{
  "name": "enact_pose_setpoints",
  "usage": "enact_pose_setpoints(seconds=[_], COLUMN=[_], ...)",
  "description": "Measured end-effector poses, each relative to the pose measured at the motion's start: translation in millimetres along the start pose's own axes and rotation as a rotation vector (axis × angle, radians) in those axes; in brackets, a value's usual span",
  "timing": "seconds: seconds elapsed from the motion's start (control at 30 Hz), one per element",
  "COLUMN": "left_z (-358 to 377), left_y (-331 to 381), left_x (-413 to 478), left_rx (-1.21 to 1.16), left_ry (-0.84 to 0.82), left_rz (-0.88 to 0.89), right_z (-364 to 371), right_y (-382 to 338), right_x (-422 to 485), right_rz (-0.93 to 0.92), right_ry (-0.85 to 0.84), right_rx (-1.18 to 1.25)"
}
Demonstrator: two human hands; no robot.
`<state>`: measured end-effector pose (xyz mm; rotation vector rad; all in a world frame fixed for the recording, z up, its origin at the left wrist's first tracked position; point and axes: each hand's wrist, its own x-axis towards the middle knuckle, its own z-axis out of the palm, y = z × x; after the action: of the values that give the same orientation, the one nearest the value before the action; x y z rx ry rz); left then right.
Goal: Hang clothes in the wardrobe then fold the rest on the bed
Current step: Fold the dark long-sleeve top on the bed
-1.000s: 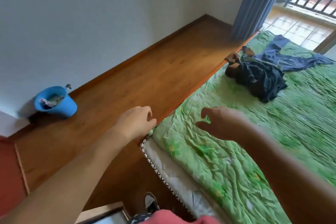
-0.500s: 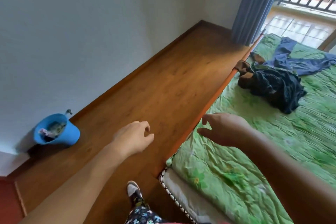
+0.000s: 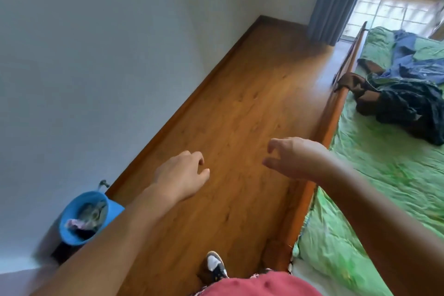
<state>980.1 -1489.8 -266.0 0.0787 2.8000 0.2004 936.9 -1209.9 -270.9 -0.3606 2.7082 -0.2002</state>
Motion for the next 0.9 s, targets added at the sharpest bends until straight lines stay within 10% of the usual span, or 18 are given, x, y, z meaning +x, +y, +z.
enact_pose_setpoints(seconds=[0.37,0.9], left_z=[-44,-137], left_y=[13,244], left_x=[163,456], left_rx=[0.020,0.108], left_ry=[-0.064,-0.013], left_rz=[0.236,0.609], right_z=[-37,-163], right_y=[44,261], right_x=[77,198], right_rz=[0.223,0.519], right_ry=[0.040,0.228], right_rx=[0.087,0.140])
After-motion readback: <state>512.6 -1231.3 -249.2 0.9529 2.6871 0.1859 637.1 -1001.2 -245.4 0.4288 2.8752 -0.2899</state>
